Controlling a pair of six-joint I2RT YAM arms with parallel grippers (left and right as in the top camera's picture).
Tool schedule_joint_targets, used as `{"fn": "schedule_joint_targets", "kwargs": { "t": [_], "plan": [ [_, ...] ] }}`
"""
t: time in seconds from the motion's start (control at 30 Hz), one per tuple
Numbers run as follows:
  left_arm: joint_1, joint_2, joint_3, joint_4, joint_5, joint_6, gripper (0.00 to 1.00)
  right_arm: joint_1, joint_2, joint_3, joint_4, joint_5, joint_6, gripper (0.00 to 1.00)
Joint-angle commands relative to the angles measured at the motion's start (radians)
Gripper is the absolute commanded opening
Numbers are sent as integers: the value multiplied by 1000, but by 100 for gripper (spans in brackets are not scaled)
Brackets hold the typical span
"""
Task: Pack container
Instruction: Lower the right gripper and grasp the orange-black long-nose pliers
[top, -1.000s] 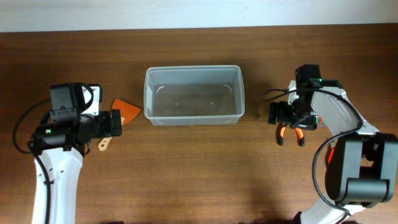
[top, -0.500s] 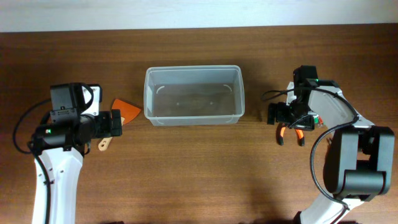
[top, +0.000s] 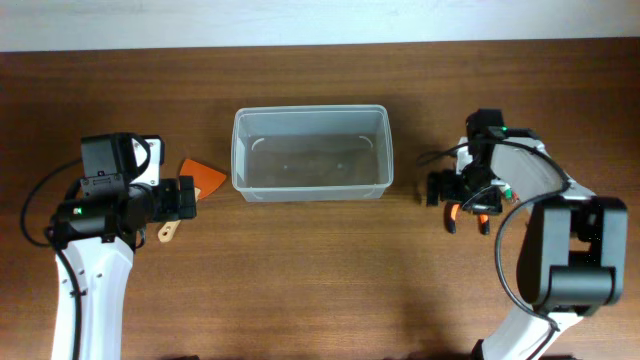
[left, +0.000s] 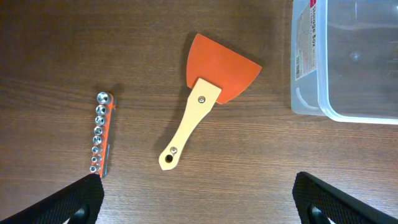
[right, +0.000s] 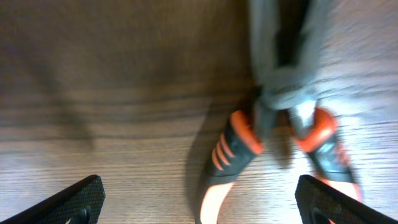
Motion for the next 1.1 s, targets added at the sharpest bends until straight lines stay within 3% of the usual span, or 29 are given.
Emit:
{"fn": "schedule_joint_targets", "kwargs": {
  "t": [0.0, 0.4, 0.6, 0.73, 0.9, 1.07],
  "plan": [
    [5, -4, 4, 1, 11, -10, 99, 25, 16, -9, -11, -13, 21, 99],
    [5, -4, 4, -18, 11, -10, 99, 31, 17, -9, 11, -13, 34, 97],
    [5, -4, 4, -23, 11, -10, 99, 31, 17, -9, 26, -12, 50, 71],
    [5, -4, 4, -23, 11, -10, 99, 31, 17, -9, 27, -13, 53, 62],
    [5, -4, 4, -23, 11, -10, 99, 31, 17, -9, 29, -13, 53, 36],
    [5, -4, 4, -22, 11, -10, 99, 31, 17, -9, 33, -12, 60, 22]
  ]
}}
